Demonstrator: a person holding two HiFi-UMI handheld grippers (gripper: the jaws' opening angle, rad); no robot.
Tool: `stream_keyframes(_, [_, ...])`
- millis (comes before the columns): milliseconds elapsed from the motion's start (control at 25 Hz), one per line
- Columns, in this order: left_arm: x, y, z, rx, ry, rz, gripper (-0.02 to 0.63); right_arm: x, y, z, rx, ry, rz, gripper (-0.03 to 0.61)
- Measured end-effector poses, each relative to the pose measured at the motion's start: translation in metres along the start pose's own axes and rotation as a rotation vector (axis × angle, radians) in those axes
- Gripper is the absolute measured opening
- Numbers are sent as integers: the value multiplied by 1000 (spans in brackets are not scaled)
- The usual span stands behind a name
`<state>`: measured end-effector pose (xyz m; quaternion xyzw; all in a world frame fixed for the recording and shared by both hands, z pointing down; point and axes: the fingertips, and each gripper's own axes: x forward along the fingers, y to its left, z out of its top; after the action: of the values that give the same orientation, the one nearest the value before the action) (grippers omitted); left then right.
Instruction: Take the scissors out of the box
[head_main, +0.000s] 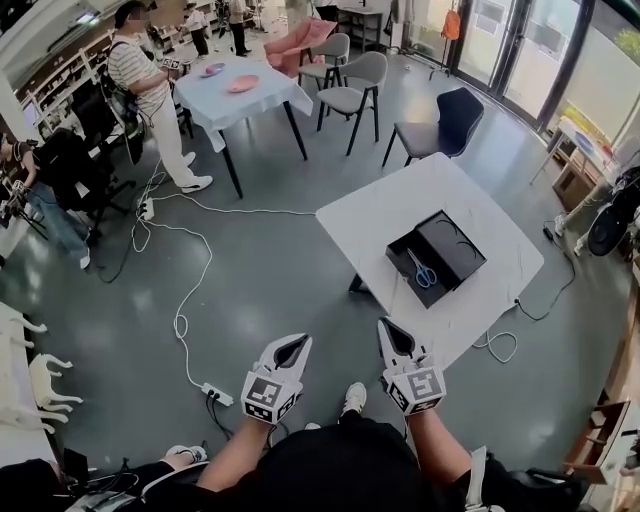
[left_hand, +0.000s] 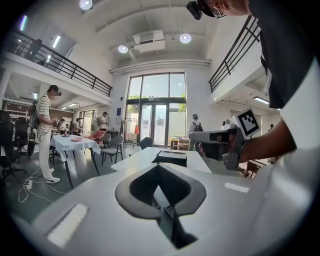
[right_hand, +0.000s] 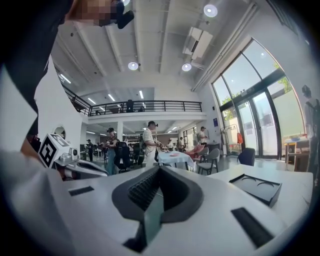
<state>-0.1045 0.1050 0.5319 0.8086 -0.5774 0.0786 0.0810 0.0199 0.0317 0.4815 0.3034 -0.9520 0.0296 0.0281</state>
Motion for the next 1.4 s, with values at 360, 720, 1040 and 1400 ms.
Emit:
stream_keyframes(360, [54, 8, 8, -3, 18, 12, 9, 20, -56, -4, 21, -2, -1, 6])
stream_keyframes(720, [91, 5, 21, -7, 22, 17, 9, 36, -84, 1, 28, -9, 42, 6])
stream_keyframes(1040, [110, 27, 29, -28, 18, 16, 9, 75, -85, 19, 39, -25, 52, 6])
stream_keyframes(1400, [142, 88, 44, -7, -2, -41, 9, 136, -91, 32, 57, -29, -1, 6])
